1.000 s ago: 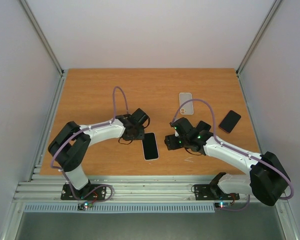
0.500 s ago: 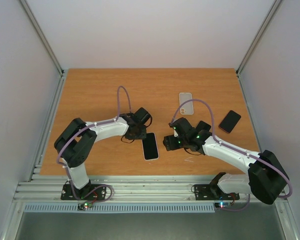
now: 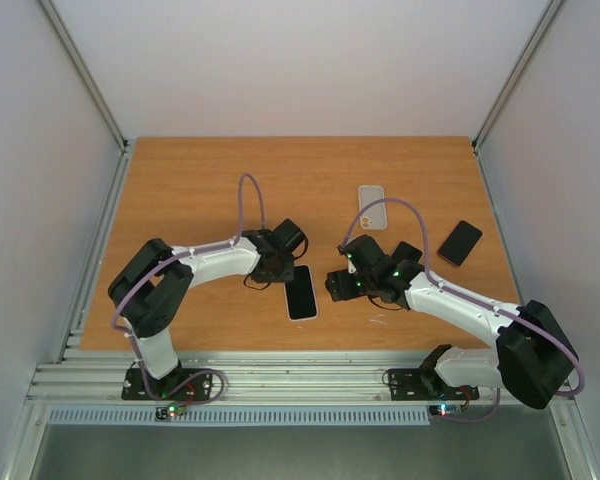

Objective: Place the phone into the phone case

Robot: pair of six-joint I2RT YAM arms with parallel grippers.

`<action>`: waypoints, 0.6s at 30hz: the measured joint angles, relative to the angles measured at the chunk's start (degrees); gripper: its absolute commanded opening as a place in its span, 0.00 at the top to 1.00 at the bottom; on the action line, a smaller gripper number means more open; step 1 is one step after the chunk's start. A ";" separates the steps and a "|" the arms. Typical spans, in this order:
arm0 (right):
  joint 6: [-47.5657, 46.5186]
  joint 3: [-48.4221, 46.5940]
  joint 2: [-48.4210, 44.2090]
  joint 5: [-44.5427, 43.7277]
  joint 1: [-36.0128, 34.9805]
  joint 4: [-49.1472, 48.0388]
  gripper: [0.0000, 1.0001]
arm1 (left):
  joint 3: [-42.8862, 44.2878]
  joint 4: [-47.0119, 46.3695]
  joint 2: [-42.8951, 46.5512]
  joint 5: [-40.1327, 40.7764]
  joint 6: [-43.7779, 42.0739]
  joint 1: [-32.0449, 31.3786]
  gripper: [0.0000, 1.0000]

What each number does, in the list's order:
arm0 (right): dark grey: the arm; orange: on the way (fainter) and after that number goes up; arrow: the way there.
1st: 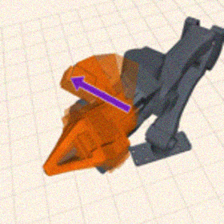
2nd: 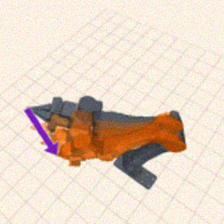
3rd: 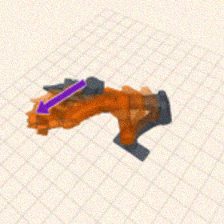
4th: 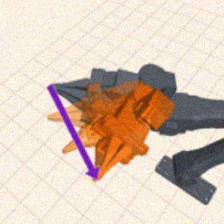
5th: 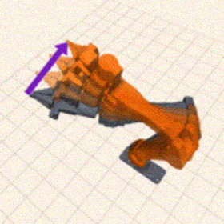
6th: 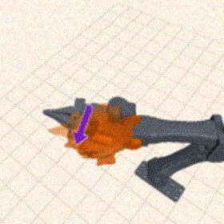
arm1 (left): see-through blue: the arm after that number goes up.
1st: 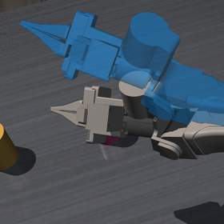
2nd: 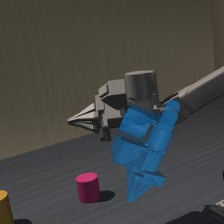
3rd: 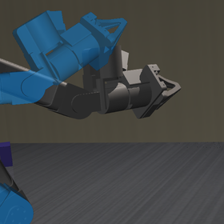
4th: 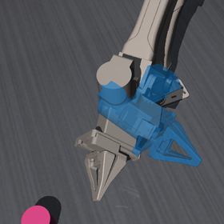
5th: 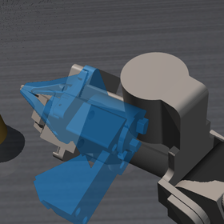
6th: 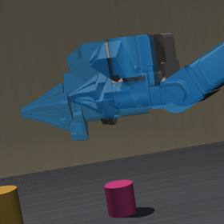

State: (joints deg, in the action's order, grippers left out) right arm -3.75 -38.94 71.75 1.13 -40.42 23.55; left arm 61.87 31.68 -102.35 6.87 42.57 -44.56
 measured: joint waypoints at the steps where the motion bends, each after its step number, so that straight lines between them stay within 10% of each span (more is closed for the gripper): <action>1: 0.11 0.02 -0.02 -0.02 0.00 0.00 0.14 | 0.00 1.03 0.39 0.46 0.17 -0.31 0.45; 18: 2.23 2.32 -6.40 -8.70 0.00 0.17 0.02 | -0.63 4.26 6.36 5.46 6.23 -12.20 0.01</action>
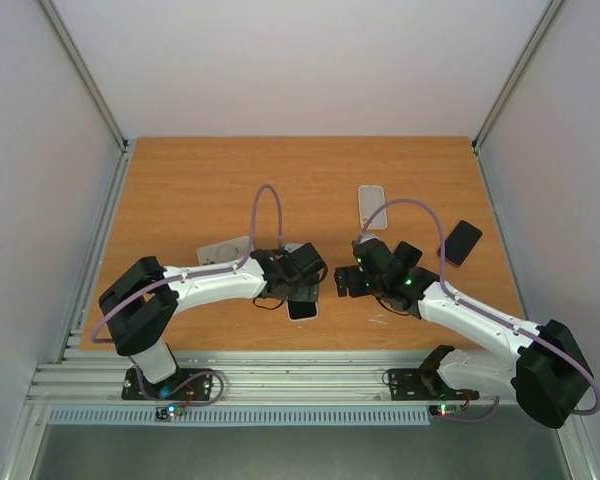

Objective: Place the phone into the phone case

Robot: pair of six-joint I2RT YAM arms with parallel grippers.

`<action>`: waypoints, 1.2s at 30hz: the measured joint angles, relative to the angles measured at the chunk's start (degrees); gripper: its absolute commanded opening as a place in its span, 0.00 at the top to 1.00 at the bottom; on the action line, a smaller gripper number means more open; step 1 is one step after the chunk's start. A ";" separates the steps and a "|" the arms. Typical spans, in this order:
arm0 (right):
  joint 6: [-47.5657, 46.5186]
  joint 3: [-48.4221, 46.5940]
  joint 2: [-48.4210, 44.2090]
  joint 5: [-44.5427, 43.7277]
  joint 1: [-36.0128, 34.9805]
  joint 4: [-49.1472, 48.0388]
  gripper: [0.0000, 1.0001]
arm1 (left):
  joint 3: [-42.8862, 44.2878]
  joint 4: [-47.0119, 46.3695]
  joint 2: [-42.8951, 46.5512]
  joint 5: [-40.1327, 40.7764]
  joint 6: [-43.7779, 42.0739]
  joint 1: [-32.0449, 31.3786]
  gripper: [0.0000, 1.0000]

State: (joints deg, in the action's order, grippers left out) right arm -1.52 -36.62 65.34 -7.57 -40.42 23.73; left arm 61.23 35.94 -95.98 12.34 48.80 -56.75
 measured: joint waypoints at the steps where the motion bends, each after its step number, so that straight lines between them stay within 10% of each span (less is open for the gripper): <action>1: 0.42 0.20 -0.61 -0.94 0.00 0.09 0.02 | 0.00 -0.20 -0.09 0.17 0.37 -0.52 0.01; 27: 3.08 0.81 -2.67 -9.01 0.00 2.51 0.01 | 1.20 -4.39 -8.55 1.05 3.26 -3.21 0.01; 36: 3.08 0.81 -2.29 -9.35 0.02 2.64 0.02 | 0.57 -4.63 -8.09 1.55 3.63 -3.34 0.18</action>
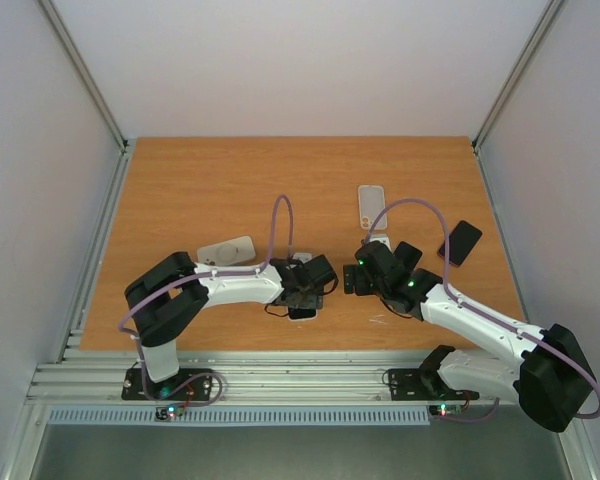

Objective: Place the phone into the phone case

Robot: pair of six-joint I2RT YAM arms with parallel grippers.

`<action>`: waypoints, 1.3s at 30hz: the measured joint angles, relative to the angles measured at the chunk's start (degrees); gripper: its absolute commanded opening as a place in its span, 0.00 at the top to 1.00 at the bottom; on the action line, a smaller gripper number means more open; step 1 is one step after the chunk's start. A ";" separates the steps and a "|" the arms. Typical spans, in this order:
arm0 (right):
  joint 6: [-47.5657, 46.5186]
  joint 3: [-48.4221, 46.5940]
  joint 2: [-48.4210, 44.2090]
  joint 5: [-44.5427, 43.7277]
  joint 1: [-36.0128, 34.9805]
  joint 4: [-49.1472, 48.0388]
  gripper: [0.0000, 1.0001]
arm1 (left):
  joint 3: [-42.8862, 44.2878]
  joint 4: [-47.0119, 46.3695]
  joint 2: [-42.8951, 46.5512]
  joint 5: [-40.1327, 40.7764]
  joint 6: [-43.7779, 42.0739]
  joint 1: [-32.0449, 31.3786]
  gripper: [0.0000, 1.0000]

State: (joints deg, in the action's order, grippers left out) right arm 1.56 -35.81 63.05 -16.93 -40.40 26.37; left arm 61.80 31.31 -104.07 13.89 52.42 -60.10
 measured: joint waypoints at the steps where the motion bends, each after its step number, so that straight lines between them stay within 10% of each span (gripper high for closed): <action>1: 0.00 0.00 0.00 -0.02 0.00 0.00 0.02 | 0.02 0.07 0.04 0.13 0.13 0.02 0.18; 39: -0.04 0.00 2.51 -0.02 0.00 -0.13 0.02 | 26.56 5.46 -16.94 -3.65 -18.56 22.71 0.01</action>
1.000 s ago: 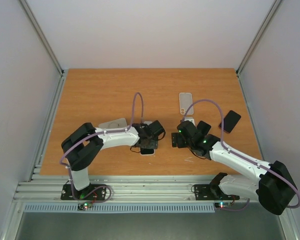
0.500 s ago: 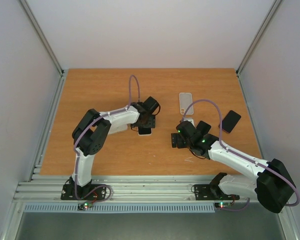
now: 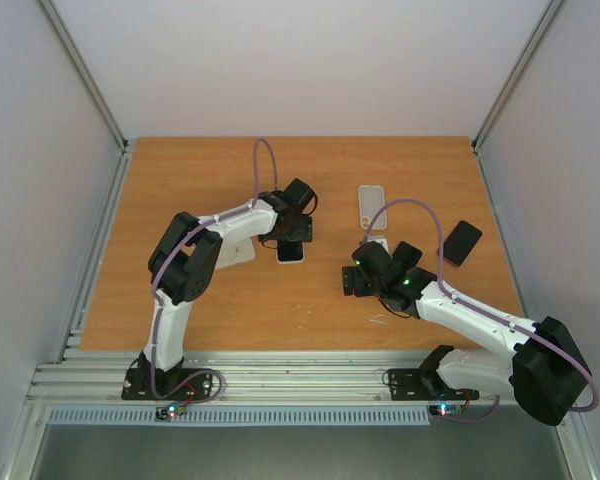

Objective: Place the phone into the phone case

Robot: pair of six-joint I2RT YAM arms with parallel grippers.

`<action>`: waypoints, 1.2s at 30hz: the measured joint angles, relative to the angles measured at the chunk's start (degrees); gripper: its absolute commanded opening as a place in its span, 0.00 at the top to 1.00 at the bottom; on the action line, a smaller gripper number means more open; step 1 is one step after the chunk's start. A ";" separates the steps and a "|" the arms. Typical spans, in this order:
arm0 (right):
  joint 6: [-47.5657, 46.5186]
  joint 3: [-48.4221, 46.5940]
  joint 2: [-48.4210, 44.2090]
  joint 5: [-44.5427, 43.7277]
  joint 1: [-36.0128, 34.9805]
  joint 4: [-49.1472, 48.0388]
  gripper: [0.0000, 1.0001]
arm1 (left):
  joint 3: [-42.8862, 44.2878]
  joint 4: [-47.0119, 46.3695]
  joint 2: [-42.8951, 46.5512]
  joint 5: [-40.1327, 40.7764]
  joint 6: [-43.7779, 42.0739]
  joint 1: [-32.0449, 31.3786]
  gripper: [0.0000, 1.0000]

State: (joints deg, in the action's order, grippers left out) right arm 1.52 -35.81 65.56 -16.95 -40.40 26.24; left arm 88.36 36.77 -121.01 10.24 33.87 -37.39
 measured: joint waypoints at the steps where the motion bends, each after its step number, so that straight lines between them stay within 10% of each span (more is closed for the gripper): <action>1: 0.00 0.00 0.00 0.00 0.00 0.02 0.02 | -0.20 0.07 0.59 -0.04 -0.04 0.20 0.01; 36: -0.04 0.00 0.72 0.00 0.00 0.04 0.02 | -9.33 -4.09 6.08 -14.43 -0.09 15.72 0.01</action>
State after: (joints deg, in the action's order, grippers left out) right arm 1.48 -35.81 66.28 -16.95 -40.40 26.28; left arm 79.02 32.69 -114.93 -4.19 33.78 -21.67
